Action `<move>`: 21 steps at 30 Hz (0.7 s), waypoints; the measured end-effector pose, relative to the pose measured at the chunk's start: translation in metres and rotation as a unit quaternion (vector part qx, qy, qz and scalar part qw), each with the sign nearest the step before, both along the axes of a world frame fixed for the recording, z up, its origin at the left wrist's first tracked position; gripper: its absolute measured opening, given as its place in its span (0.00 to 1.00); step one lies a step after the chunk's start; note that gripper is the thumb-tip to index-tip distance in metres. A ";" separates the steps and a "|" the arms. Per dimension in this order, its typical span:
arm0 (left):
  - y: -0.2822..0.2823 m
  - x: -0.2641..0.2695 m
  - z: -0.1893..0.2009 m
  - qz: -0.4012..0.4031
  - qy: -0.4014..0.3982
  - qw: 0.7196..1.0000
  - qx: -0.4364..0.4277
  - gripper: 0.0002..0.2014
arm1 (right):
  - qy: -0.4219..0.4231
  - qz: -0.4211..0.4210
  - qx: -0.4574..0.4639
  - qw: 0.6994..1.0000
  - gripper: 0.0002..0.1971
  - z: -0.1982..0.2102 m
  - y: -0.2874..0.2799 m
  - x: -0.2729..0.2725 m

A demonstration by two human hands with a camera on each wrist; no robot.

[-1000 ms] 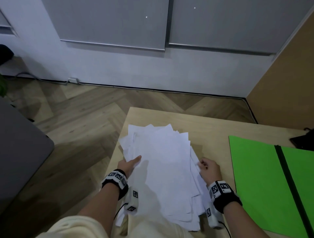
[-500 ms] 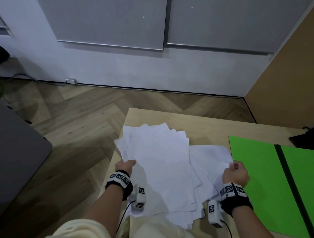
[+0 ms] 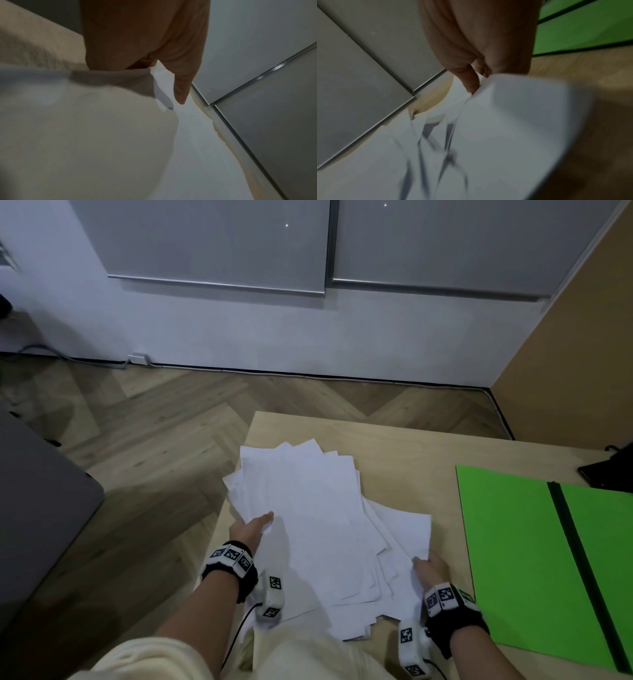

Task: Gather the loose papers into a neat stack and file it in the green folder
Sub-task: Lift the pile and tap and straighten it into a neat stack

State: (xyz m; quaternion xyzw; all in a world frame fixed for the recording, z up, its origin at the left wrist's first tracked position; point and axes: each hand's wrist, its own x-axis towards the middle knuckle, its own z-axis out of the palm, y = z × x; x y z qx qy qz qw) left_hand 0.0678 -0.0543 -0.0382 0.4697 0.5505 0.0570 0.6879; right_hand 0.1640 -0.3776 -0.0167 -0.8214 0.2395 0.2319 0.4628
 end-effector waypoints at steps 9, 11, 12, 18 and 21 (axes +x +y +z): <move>0.006 -0.004 -0.002 -0.033 0.035 0.997 0.056 0.31 | 0.065 0.084 0.112 0.988 0.07 -0.012 0.028 -0.002; 0.010 -0.004 0.001 -0.013 0.001 1.000 0.015 0.24 | 0.043 0.055 0.079 0.994 0.09 -0.015 0.015 0.011; 0.012 -0.005 0.004 -0.011 -0.014 1.000 -0.009 0.22 | 0.026 0.044 0.056 0.997 0.10 -0.013 0.009 0.015; 0.004 -0.009 -0.011 -0.046 -0.027 0.997 -0.062 0.28 | 0.036 0.041 0.082 0.995 0.07 -0.009 0.019 -0.003; -0.002 -0.010 -0.017 -0.025 0.006 0.999 -0.028 0.28 | 0.109 0.085 0.107 0.985 0.04 -0.010 0.025 -0.009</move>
